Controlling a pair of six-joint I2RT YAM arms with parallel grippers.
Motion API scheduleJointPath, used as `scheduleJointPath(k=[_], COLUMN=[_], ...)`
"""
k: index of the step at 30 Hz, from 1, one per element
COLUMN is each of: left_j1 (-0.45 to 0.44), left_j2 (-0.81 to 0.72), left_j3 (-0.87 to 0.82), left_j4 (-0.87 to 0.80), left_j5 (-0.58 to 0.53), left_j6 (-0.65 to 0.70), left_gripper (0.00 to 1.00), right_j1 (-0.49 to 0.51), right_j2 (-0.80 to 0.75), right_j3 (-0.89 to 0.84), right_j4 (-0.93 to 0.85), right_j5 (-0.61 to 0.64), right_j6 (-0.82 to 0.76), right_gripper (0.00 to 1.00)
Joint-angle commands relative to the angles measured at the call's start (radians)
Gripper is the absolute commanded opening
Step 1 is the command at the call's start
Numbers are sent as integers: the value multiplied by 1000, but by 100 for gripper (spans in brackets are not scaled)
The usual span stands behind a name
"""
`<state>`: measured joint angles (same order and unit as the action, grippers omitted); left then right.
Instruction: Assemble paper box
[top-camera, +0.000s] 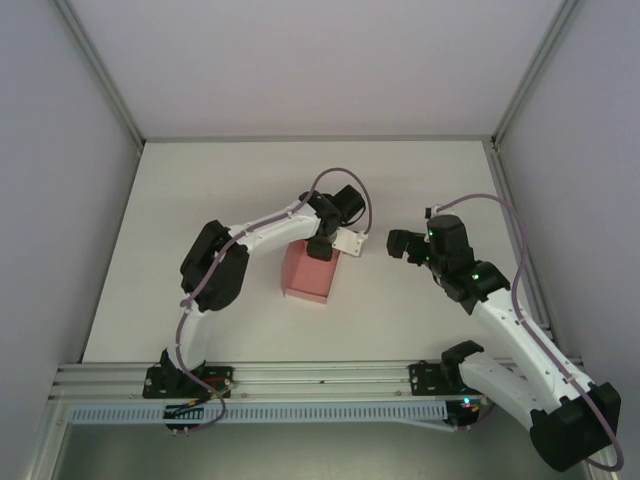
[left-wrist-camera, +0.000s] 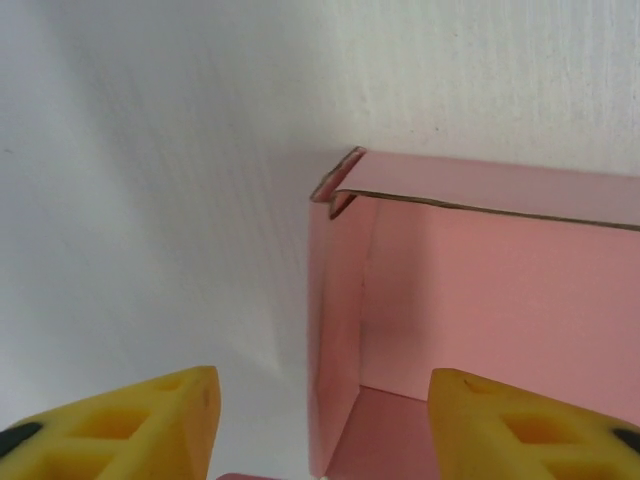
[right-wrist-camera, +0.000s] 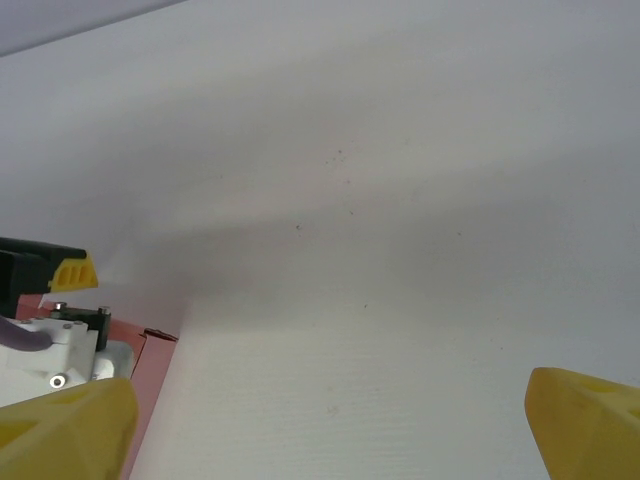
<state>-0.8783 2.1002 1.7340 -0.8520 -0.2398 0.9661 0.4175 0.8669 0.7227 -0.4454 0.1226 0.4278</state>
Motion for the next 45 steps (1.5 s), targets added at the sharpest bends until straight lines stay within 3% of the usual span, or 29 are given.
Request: scheduleJointPath(k=[1,2,8,12,15,19,24,28,33,35,39,41,45], left_j1=[13,19,72,140,273,427,469,475,478,479,483,483,483], left_j2=[-153,-192,-445,-638,-759,-819,-835,-845,-844,-841,-842,-846,-870], left_j3=[6,-13,-210,-386,-526,-654,-768,-816,-831,-831,-825,-824,-826], left_j4=[94,140,515,694,701,608,573,583,592,592,590,588,594], left_j5=[79,104,127,-12,-7,-5,14,13,11,10,8,7,-14], left_j6=[-51,-75,-359,-809,-1165,-1425,-1474,-1490,-1488,-1485,-1486,-1483,-1483], left_gripper=[71,99,100,100,100,100,100,100,100,100,100,100,100], right_j1=[-7,-6,-5,6,57,144,198,238,278,281,288,300,328], right_j2=[-14,-5,119,260,400,615,873,1006,1059,1058,1044,1023,938], right_j3=[0,10,61,84,153,299,475,557,589,576,551,533,468], right_j4=[50,57,105,191,194,137,97,77,71,88,100,107,124], right_j5=[-56,-81,-234,-370,-372,-350,-345,-350,-282,-251,-141,-85,92], right_j6=[-37,-48,-147,-184,-244,-379,-437,-457,-451,-429,-378,-350,-193], right_gripper=[100,100,100,97,95,96,94,84,69,55,8,1,0])
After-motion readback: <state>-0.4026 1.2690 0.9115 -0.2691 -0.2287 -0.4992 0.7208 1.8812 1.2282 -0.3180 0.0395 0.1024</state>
